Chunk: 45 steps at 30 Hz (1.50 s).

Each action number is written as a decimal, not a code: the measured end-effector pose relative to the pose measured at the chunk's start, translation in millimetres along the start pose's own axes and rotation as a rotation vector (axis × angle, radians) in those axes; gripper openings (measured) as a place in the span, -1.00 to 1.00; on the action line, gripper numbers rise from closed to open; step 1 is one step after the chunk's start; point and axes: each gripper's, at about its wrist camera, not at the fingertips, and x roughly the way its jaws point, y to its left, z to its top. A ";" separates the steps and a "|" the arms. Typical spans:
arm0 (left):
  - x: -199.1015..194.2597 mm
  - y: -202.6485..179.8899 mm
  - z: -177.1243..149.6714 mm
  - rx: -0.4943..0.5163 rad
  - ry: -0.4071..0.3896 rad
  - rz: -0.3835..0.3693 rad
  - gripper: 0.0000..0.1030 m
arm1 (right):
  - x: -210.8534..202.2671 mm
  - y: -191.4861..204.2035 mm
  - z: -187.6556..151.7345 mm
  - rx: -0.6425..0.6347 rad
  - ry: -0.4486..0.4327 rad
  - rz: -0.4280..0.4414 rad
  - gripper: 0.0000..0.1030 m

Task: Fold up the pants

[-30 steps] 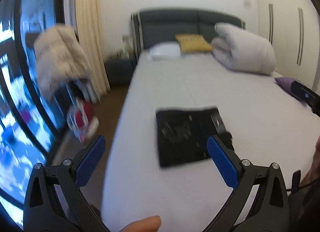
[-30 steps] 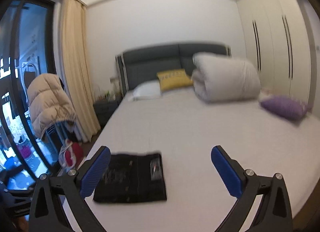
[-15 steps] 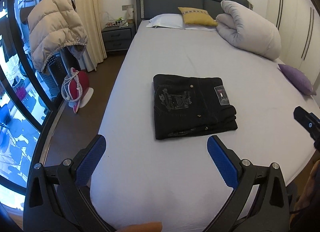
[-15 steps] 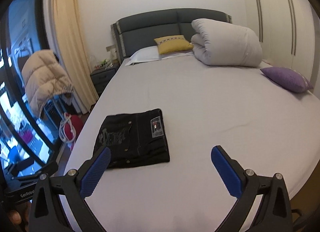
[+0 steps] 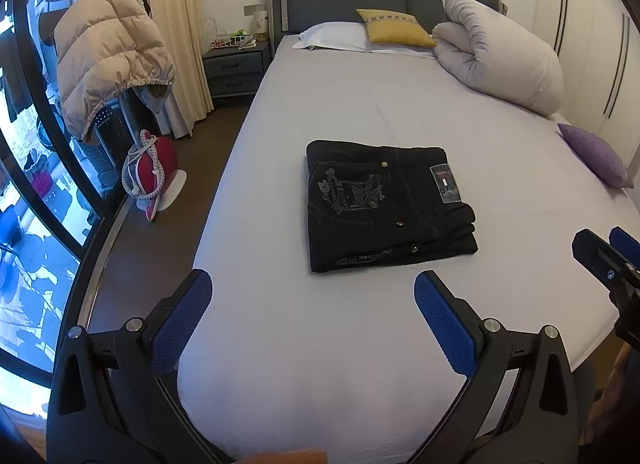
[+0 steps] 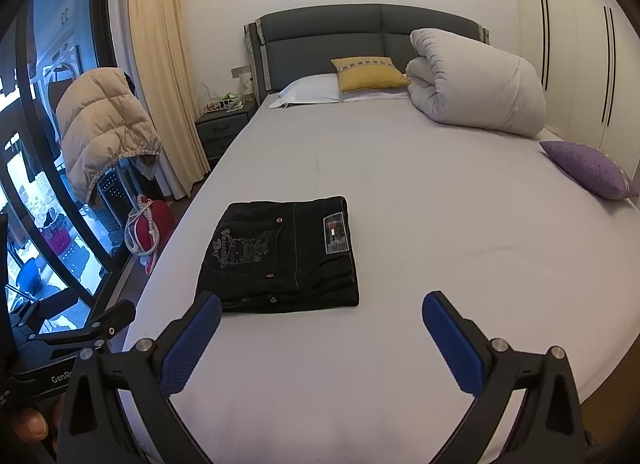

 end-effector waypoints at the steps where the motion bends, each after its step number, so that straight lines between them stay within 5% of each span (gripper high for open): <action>1: 1.1 0.1 -0.4 -0.001 0.001 0.000 1.00 | -0.2 -0.5 -0.1 0.002 0.001 0.000 1.00; 45: 15.6 7.5 -6.8 -0.016 0.018 0.012 1.00 | 15.5 -3.3 -8.3 0.006 0.071 -0.010 1.00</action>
